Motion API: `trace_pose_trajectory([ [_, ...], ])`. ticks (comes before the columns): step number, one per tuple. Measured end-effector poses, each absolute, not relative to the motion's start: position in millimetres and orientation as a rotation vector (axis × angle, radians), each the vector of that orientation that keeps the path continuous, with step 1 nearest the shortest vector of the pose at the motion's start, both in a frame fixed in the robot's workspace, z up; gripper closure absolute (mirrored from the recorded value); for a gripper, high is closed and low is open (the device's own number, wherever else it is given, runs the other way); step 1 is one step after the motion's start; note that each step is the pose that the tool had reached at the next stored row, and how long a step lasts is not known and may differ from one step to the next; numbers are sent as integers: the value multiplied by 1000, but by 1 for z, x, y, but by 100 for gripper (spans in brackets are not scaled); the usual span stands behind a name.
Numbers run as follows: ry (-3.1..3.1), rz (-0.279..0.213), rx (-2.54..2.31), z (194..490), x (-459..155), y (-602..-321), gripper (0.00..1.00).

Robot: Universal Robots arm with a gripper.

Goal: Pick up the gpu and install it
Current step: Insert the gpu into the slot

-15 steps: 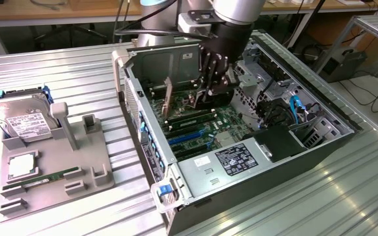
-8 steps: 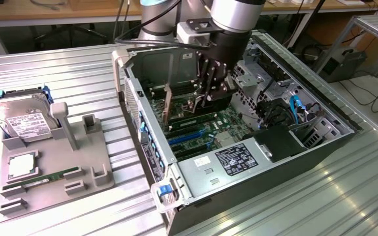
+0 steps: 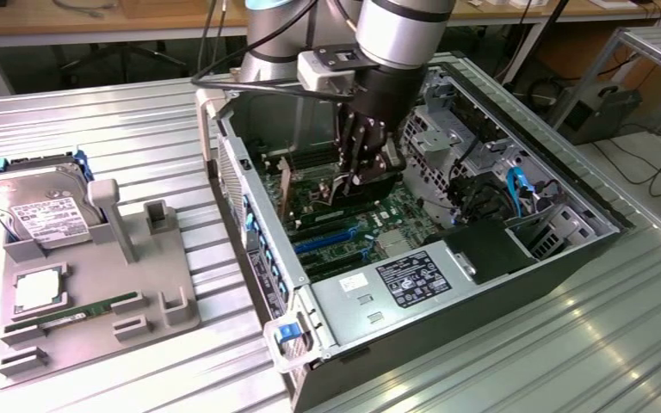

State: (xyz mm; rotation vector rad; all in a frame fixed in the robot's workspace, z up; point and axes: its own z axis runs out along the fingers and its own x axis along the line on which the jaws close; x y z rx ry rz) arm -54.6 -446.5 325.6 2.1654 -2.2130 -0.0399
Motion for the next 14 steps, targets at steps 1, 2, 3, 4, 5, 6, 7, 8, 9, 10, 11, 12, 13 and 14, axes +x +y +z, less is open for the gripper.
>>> trace_pose_trajectory([
  [1, -2213, -40, 2165, 325, -55, -446, 74],
  [2, -2213, -40, 2166, 325, -55, -446, 74],
  [3, -2213, -40, 2166, 325, -55, -446, 74],
  [4, -2213, -40, 2166, 325, -55, -446, 74],
  [5, -2213, -40, 2166, 324, -55, -446, 74],
  [6, -2213, -40, 2166, 324, -55, -446, 74],
  [7, -2213, -40, 2166, 323, -55, -446, 74],
  [8, -2213, -40, 2166, 321, -55, -446, 74],
  [9, -2213, -40, 2166, 320, -55, -446, 74],
  [10, -2213, -40, 2166, 319, -55, -446, 74],
  [11, -2213, -40, 2166, 318, -56, -446, 74],
  [12, -2213, -40, 2166, 317, -56, -446, 74],
  [13, -2212, -40, 2167, 315, -57, -446, 74],
  [14, -2211, -40, 2168, 314, -58, -446, 74],
])
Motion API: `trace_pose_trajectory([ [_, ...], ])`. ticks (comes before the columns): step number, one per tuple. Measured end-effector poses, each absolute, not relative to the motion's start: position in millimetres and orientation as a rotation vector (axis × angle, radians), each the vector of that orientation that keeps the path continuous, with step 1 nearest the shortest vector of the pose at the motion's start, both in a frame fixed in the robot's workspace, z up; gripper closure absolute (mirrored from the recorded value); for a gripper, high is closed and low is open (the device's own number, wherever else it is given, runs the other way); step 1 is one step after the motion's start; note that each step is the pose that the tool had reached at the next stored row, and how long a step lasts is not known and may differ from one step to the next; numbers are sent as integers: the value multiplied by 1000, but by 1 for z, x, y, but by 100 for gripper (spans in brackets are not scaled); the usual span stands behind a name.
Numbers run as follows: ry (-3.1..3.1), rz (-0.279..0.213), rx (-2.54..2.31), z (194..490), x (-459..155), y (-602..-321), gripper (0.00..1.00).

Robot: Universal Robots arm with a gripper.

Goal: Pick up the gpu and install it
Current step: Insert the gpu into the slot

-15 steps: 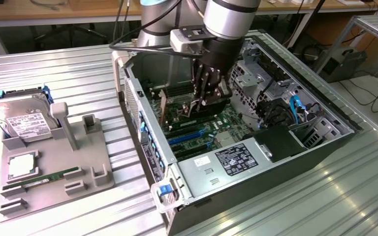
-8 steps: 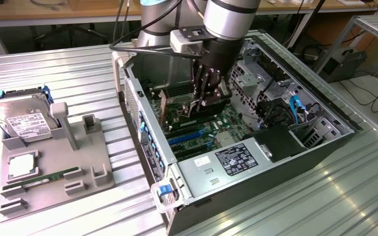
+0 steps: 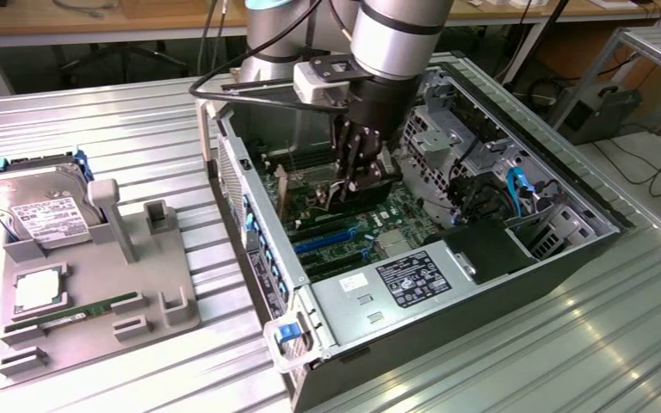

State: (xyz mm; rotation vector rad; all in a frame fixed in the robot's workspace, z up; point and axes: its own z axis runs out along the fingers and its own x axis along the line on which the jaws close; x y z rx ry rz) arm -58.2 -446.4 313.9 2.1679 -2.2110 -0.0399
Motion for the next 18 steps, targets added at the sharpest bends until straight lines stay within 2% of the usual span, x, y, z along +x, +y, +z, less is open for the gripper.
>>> trace_pose_trajectory([
  [18, -2165, -35, 2214, 278, -67, -450, 74],
])
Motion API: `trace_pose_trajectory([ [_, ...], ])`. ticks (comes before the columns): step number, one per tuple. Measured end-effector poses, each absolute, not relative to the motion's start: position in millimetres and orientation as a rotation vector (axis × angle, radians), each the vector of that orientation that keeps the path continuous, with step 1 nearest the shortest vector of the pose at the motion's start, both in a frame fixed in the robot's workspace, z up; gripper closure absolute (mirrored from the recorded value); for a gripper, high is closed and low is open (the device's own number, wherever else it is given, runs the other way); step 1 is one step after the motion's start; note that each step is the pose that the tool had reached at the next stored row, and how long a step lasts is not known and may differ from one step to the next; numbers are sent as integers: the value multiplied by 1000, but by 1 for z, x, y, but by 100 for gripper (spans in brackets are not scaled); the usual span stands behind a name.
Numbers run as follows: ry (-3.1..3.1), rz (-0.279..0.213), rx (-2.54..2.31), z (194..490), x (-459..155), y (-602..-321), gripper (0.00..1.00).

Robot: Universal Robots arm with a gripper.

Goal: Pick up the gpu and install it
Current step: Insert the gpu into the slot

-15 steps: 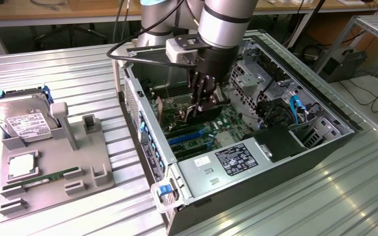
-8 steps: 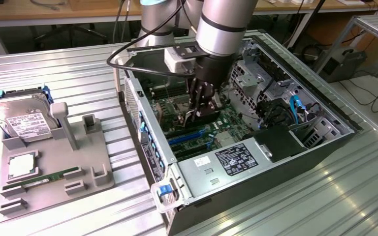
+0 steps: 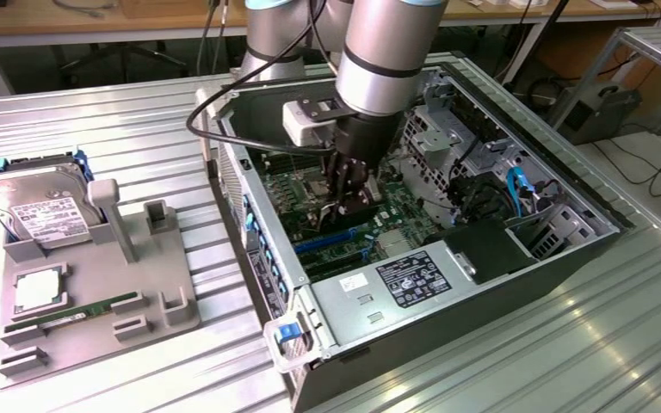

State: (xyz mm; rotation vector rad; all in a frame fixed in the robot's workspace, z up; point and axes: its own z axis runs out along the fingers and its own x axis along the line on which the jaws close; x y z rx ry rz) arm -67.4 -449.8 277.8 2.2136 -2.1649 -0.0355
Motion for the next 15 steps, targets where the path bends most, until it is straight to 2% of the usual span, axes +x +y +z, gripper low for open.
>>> trace_pose_trajectory([
  [15, -2143, -34, 2235, 267, -71, -450, 74],
])
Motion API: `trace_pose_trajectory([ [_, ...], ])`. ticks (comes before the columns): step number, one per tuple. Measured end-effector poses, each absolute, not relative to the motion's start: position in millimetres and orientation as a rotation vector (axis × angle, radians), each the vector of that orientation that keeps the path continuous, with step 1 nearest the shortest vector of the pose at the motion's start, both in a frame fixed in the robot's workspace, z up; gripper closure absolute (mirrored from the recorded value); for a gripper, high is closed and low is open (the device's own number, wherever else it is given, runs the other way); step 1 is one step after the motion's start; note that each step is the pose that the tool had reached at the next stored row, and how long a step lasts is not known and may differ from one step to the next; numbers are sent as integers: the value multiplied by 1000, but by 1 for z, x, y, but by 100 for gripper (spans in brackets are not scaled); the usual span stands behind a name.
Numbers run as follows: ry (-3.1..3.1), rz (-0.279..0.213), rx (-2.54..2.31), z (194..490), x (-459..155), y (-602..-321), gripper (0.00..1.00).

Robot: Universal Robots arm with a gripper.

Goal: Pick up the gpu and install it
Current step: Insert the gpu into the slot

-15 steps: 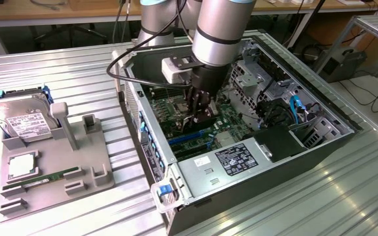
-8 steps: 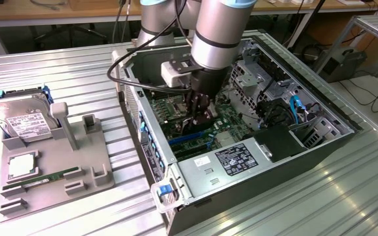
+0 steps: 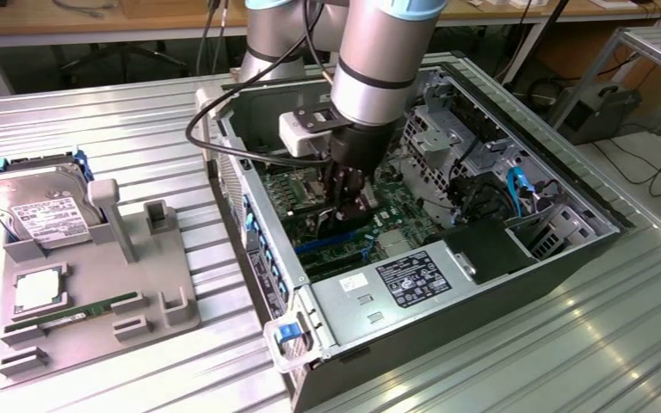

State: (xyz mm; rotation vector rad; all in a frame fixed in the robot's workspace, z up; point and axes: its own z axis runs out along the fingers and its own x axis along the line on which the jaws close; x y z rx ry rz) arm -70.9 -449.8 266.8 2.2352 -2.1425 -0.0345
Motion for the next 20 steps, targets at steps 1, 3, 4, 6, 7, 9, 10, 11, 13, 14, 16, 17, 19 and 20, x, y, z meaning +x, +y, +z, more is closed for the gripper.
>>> trace_pose_trajectory([
  [1, -2143, -34, 2235, 266, -71, -450, 74],
  [3, -2144, -34, 2234, 264, -71, -450, 74],
  [4, -2145, -34, 2232, 263, -71, -450, 74],
  [6, -2150, -34, 2228, 263, -71, -450, 74],
  [7, -2154, -35, 2224, 263, -71, -450, 74],
  [9, -2164, -35, 2215, 263, -71, -450, 74],
  [10, -2168, -35, 2211, 263, -71, -450, 74],
  [11, -2170, -35, 2209, 263, -71, -450, 74],
  [13, -2172, -35, 2207, 263, -71, -450, 74],
  [14, -2174, -35, 2205, 263, -71, -450, 74],
  [16, -2176, -36, 2203, 263, -71, -450, 74],
  [17, -2179, -36, 2200, 263, -71, -450, 74],
  [19, -2186, -36, 2193, 263, -71, -450, 74],
  [20, -2191, -36, 2188, 263, -71, -450, 74],
])
